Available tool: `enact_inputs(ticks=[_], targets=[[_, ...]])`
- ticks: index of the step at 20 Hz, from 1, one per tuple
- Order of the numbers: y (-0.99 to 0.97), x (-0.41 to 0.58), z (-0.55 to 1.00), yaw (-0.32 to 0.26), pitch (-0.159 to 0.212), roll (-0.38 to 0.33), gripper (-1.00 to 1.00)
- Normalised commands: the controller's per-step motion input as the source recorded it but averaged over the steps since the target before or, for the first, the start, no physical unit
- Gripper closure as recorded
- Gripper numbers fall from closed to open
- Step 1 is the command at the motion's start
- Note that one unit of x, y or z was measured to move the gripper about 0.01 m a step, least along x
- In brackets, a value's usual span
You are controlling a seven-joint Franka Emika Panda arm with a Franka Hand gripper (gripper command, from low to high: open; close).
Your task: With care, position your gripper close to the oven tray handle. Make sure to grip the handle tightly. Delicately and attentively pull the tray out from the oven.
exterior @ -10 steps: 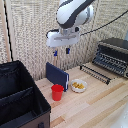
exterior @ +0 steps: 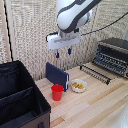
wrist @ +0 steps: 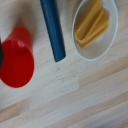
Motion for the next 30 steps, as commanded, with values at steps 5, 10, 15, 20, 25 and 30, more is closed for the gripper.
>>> enact_inputs(ticks=[5,10,15,20,25,30], targets=[[-0.13,0.039,0.0,0.068,-0.004,-0.367,-1.0],[-0.17,-0.014,-0.03,0.18,-0.038,-0.324,-1.0],[-0.12,-0.023,-0.02,0.21,-0.011,-0.303,-1.0],[-0.12,-0.023,-0.02,0.21,-0.015,-0.302,-1.0],[-0.18,-0.02,0.0,0.208,-0.045,-0.255,-1.0],[-0.27,0.0,0.0,0.194,-0.06,-0.212,-1.0]])
